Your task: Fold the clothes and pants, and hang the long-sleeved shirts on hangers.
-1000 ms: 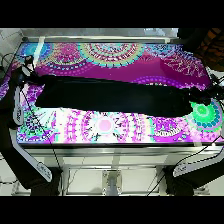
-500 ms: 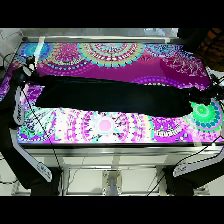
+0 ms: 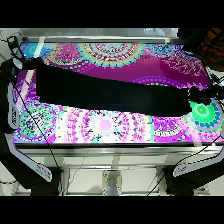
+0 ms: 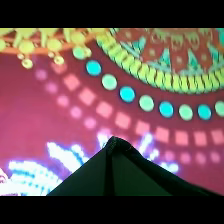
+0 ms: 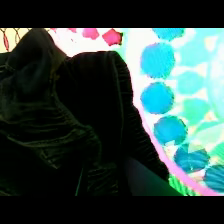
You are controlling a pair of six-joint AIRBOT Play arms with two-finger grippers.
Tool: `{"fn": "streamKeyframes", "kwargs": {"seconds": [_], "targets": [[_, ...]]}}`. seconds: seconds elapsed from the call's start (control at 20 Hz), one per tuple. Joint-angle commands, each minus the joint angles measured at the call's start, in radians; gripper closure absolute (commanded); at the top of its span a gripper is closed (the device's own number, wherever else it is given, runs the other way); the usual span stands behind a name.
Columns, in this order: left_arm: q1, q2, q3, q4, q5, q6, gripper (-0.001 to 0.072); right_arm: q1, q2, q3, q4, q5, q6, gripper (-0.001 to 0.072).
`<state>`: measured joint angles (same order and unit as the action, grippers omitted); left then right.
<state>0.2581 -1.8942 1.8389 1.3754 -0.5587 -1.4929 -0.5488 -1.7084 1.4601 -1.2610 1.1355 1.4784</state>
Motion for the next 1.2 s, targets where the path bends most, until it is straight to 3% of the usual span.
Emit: {"fn": "streamKeyframes", "kwargs": {"seconds": [0.0,0.05,0.1,0.35,0.45,0.55,0.65,0.7,1.15], "targets": [[-0.002,-0.04,0.002,0.003,0.077,-0.075,0.0559,0.001,-0.001,0.001,0.0,-0.003,0.0,0.0512],[-0.005,-0.06,0.002,-0.001,0.074,-0.075,0.0444,0.001,-0.001,0.001,0.0,-0.002,0.0,0.0512],[-0.005,-0.074,0.002,-0.001,0.069,-0.076,0.0419,0.001,0.0,0.001,0.0,-0.002,0.0,0.0511],[0.0,-0.082,0.005,0.004,-0.002,-0.074,0.0399,0.001,0.0,0.001,0.0,0.002,0.0,0.0508],[0.018,-0.082,0.008,0.014,-0.133,-0.071,0.04,0.001,0.0,0.001,0.0,0.011,-0.007,0.0324],[0.042,-0.085,0.008,0.02,-0.289,-0.07,0.0399,0.001,0.0,0.001,0.0,0.033,-0.031,0.0316],[0.064,-0.089,0.008,0.023,-0.423,-0.061,0.0221,0.001,0.0,0.001,0.0,0.05,-0.034,0.0316],[0.071,-0.09,0.008,0.023,-0.468,-0.059,0.0197,0.001,0.0,0.001,0.0,0.056,-0.034,0.0316],[0.081,-0.111,0.008,0.064,-0.572,-0.029,0.0196,0.001,0.0,0.001,0.009,0.079,-0.057,0.0316]]}}
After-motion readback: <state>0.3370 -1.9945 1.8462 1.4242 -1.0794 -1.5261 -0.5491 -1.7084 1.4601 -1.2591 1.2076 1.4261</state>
